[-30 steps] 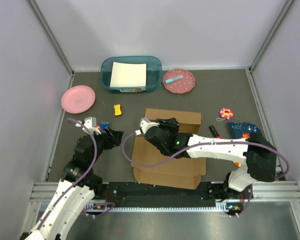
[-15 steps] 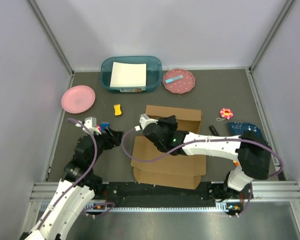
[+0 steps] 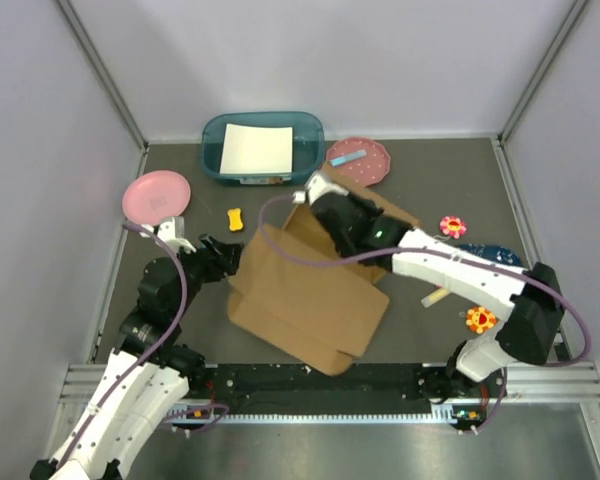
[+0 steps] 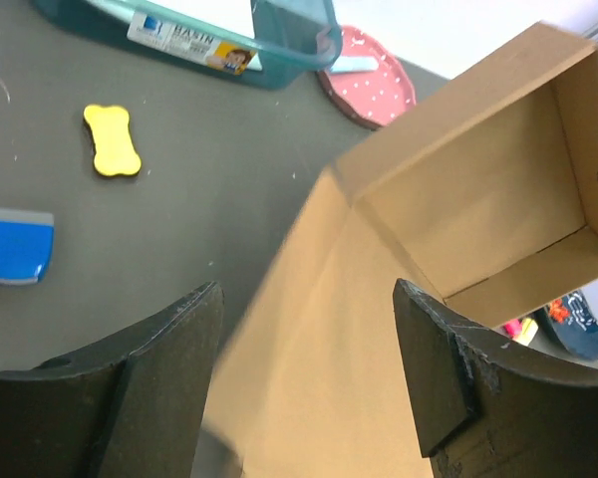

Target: Fold the paper box

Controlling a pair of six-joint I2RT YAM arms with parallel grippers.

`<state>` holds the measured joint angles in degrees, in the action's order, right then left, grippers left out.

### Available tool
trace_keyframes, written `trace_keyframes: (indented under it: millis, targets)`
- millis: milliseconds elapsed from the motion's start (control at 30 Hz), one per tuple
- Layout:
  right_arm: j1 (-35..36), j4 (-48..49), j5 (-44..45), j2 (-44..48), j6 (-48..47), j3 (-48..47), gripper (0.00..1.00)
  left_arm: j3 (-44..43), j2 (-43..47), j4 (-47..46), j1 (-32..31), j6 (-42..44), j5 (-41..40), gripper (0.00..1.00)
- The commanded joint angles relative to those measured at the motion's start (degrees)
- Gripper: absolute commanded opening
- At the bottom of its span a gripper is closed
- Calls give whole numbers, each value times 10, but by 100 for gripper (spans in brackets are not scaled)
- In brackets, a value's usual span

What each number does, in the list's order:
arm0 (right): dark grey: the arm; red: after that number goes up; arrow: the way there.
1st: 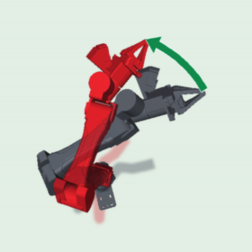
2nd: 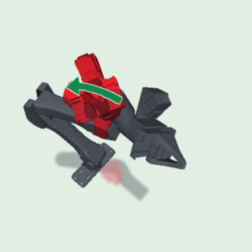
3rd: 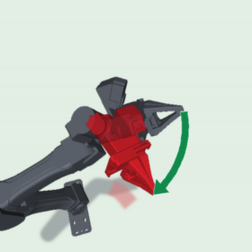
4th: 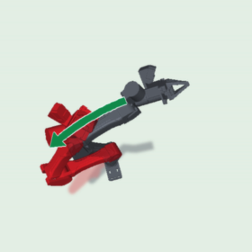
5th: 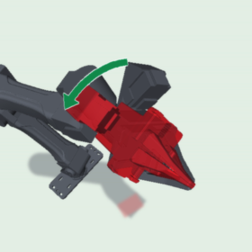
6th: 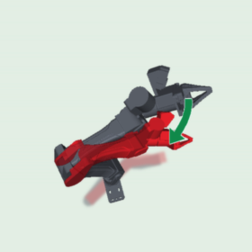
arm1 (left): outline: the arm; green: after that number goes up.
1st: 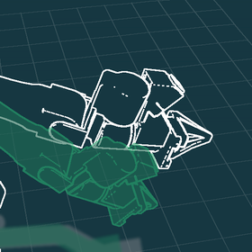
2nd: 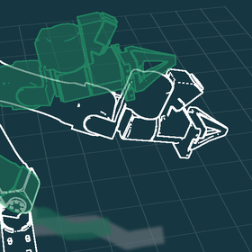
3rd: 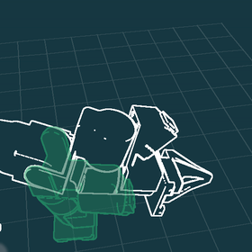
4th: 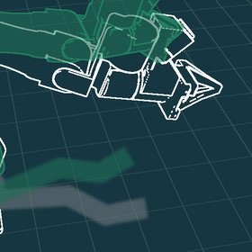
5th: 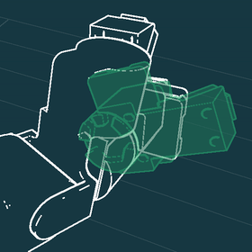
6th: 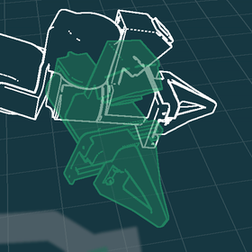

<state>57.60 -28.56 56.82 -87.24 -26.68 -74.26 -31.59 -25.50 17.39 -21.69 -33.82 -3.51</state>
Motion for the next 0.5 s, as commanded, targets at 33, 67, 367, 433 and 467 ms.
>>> trace_keyframes:
  millis: [33, 67, 367, 433, 467]
  targets:
    - [-125, -159, -127, 52, 208, -107, 0, -43, -42, -63, -1, 12, 6, 74]
    - [-155, -201, -190, 52, 262, -117, 0, -47, -49, -68, -1, 13, 9, 74]
    - [-411, -230, -590, 67, 557, -62, 0, -116, -165, -154, -1, -2, 49, 73]
    - [-416, -195, -617, 89, 608, -25, 0, -125, -187, -181, -1, -20, 62, 72]
    - [-415, -187, -636, 95, 661, -15, 0, -127, -193, -190, -1, -27, 65, 72]
